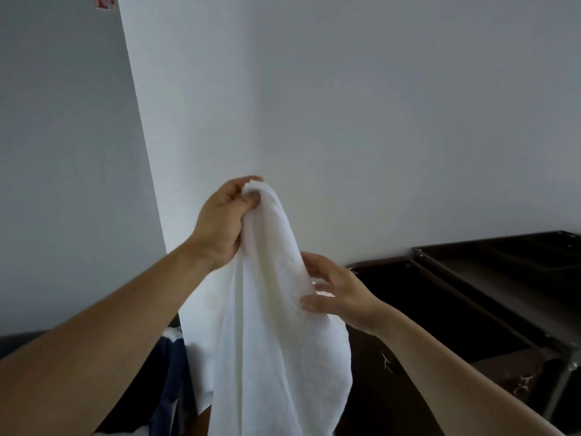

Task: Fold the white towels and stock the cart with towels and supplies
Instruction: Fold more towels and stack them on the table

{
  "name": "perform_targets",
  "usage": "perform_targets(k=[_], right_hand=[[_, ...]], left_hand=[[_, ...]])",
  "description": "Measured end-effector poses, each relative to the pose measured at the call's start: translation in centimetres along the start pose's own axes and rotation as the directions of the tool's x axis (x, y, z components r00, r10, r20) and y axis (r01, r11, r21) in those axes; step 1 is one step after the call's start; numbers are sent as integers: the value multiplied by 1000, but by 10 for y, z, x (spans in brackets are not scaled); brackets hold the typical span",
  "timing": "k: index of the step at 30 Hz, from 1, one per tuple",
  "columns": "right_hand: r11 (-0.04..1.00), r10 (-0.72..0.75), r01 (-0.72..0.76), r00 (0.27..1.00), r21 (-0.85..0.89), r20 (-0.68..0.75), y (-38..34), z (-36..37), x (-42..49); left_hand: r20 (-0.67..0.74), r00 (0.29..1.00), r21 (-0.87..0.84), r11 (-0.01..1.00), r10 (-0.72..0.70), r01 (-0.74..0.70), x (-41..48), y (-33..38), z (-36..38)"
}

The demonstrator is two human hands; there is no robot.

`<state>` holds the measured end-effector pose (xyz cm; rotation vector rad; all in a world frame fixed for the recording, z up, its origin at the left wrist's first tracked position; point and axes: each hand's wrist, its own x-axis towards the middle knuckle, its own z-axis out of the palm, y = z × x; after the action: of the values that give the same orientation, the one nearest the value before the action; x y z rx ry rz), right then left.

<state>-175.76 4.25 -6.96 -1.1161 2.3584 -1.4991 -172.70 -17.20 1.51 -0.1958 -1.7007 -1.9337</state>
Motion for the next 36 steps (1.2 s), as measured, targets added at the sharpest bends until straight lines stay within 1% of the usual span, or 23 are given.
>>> perform_targets(k=[4, 6, 8, 10, 12, 14, 15, 17, 18, 20, 22, 23, 26, 27, 29, 30, 31, 32, 33, 35, 36], right_hand=[[998, -52, 52, 998, -19, -19, -19, -3, 7], [998, -62, 61, 998, -14, -16, -23, -6, 10], [999, -38, 37, 998, 25, 47, -22, -10, 9], [999, 18, -24, 990, 43, 138, -20, -11, 6], [994, 106, -98, 967, -48, 230, -13, -11, 2], [976, 172, -125, 943, -176, 284, -5, -11, -3], [965, 194, -131, 940, -229, 282, -1, -13, -7], [937, 217, -135, 948, -321, 235, 4, -17, -14], [911, 215, -119, 954, -394, 209, 5, -19, -18], [802, 184, -48, 968, -595, 169, 4, -24, -24], [651, 95, 59, 983, -757, 158, -5, -28, -28], [575, 60, 112, 982, -811, 178, -11, -32, -30], [346, -25, 238, 969, -907, 244, -31, -45, -32], [286, -54, 252, 968, -925, 247, -35, -50, -31], [190, -89, 242, 969, -952, 229, -42, -58, -29], [177, -108, 247, 967, -953, 231, -44, -60, -26], [170, -110, 263, 963, -950, 247, -47, -60, -22], [187, -97, 273, 961, -944, 258, -50, -61, -19], [267, -78, 249, 969, -931, 237, -54, -63, -16], [490, -94, 161, 987, -857, 132, -59, -70, -10], [554, -126, 131, 989, -822, 73, -59, -74, -7]], left_hand=[[42, 999, -124, 992, 4, 1, 19, 22, 0], [112, 994, -187, 982, 7, 15, 23, 31, -3], [172, 985, -214, 977, 29, 8, 28, 35, -9], [160, 986, -210, 978, 45, -11, 32, 38, -16], [126, 991, -188, 982, 46, -22, 35, 39, -25], [76, 996, -143, 989, 42, -31, 36, 39, -34], [35, 999, -105, 994, 38, -34, 37, 37, -39], [-43, 999, -30, 999, 33, -35, 38, 31, -51], [-68, 997, -1, 999, 32, -32, 39, 26, -58], [-110, 994, 65, 998, 30, -23, 40, 15, -73], [-164, 986, 130, 991, 38, -17, 41, 5, -86], [-186, 982, 156, 988, 43, -14, 41, 1, -94], [-215, 974, 299, 954, 71, -3, 39, -9, -115], [-224, 971, 349, 937, 79, 4, 38, -13, -119], [-260, 961, 397, 917, 88, 23, 35, -18, -125], [-285, 954, 414, 910, 97, 31, 33, -20, -127], [-301, 948, 435, 900, 106, 37, 32, -22, -129], [-306, 945, 455, 890, 112, 42, 30, -24, -131], [-311, 943, 466, 884, 116, 45, 30, -25, -133], [-335, 934, 459, 887, 125, 46, 28, -23, -139], [-347, 929, 445, 894, 129, 42, 29, -19, -141]])
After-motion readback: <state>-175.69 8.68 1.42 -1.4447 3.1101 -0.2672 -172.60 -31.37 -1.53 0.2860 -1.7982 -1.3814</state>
